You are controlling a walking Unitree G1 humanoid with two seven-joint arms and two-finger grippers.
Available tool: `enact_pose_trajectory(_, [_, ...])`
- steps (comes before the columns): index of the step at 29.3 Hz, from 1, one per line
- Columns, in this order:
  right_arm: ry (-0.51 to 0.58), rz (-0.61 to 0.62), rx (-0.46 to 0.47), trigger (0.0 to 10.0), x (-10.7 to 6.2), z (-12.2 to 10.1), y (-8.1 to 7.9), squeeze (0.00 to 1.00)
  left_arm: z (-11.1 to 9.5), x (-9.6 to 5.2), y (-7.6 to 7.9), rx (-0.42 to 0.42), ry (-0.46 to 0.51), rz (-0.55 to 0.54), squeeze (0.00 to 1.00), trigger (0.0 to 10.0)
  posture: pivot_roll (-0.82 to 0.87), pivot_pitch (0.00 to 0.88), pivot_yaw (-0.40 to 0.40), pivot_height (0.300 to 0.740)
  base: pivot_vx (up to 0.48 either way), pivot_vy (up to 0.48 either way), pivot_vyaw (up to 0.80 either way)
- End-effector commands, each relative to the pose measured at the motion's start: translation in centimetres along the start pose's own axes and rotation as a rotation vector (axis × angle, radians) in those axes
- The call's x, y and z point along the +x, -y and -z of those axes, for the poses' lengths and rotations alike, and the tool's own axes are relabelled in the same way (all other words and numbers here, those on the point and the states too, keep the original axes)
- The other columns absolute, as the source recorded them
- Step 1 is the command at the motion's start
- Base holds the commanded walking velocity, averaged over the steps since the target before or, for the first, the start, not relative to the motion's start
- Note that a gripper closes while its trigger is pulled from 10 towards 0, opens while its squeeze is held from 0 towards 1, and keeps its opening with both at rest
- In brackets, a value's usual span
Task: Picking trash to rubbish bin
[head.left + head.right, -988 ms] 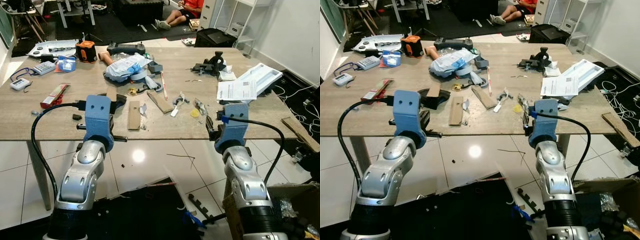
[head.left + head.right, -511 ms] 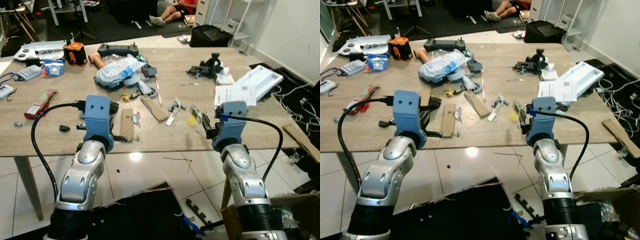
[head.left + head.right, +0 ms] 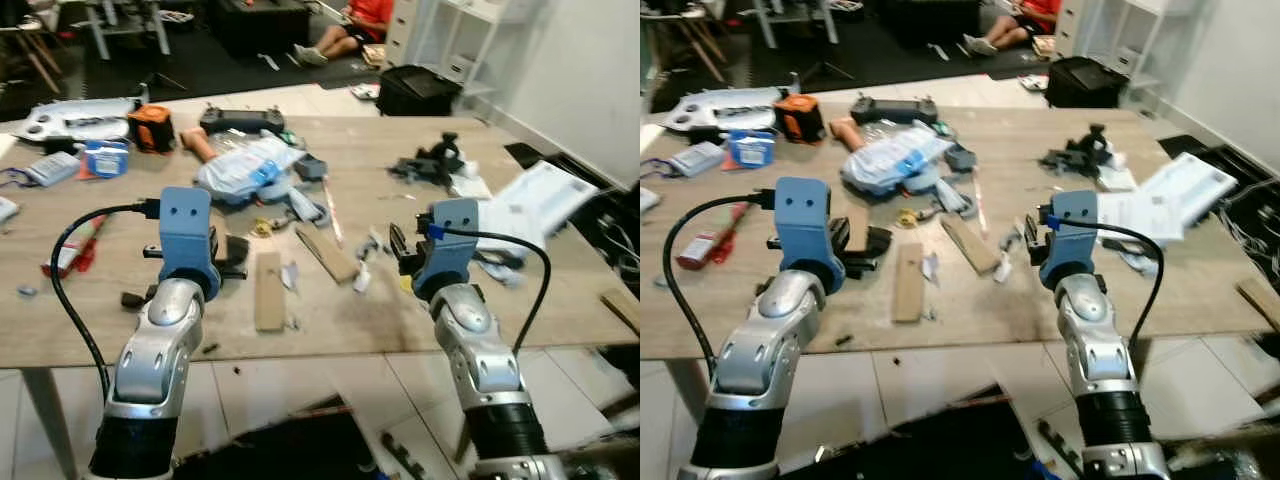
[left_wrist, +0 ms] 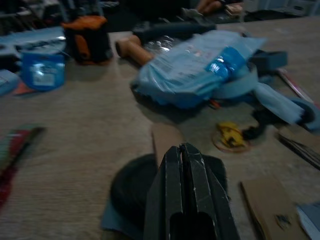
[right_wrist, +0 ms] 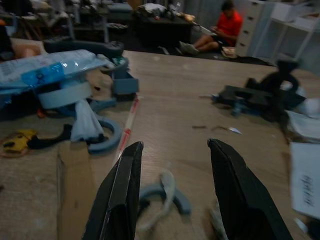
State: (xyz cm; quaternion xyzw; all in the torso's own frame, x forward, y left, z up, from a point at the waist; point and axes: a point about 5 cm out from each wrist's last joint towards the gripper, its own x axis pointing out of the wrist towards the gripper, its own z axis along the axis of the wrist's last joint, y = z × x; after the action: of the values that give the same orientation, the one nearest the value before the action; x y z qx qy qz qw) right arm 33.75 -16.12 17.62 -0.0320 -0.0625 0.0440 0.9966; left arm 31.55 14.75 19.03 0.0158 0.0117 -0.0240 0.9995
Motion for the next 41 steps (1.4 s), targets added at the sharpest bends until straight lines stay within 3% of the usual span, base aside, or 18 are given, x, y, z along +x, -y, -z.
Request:
enact_pose_trajectory(1, [-0.017, 0.016, 0.002, 10.0, -0.2, 0.5, 0.5, 0.00, 0.2, 0.0, 0.2, 0.004, -0.013, 0.009, 0.00, 10.0, 0.15, 0.088, -0.019, 0.740, 0.364, 0.000, 0.00])
enact_pose_trajectory(8, [-0.018, 0.011, 0.002, 10.0, -0.2, 0.5, 0.4, 0.00, 0.3, 0.0, 0.3, 0.014, -0.020, 0.010, 0.00, 10.0, 0.15, 0.088, -0.019, 0.740, 0.321, 0.000, 0.00])
enact_pose_trajectory(17, [-0.025, -0.012, 0.019, 10.0, -0.1, 0.7, 0.1, 0.00, 0.7, -0.1, 0.4, 0.046, -0.047, 0.018, 0.00, 10.0, 0.15, 0.088, -0.019, 0.740, 0.000, 0.000, 0.00])
enact_pose_trajectory(25, [-0.109, -0.105, 0.029, 10.0, 0.1, 1.6, -1.0, 0.00, 0.8, -0.1, 0.5, 0.066, -0.053, 0.030, 0.00, 10.0, 0.15, 0.093, -0.007, 0.740, 0.000, 0.000, 0.00])
enact_pose_trajectory(33, [-0.105, -0.117, -0.010, 10.0, 1.1, 0.8, -0.2, 0.00, 1.2, 0.1, 0.9, 0.140, -0.080, 0.057, 0.00, 10.0, 0.15, 0.090, 0.004, 0.740, 0.000, -0.115, 0.00])
enact_pose_trajectory(36, [-0.109, -0.129, -0.024, 10.0, 1.5, 0.7, 0.0, 0.00, 1.4, 0.1, 0.9, 0.087, -0.096, 0.045, 0.00, 10.0, 0.15, 0.089, 0.001, 0.740, 0.000, -0.160, 0.00])
enact_pose_trajectory(41, [-0.116, -0.148, -0.029, 10.0, 1.7, 0.6, -0.3, 0.00, 1.5, 0.0, 0.8, 0.095, -0.102, 0.045, 0.00, 10.0, 0.15, 0.087, -0.005, 0.740, 0.000, 0.000, 0.00])
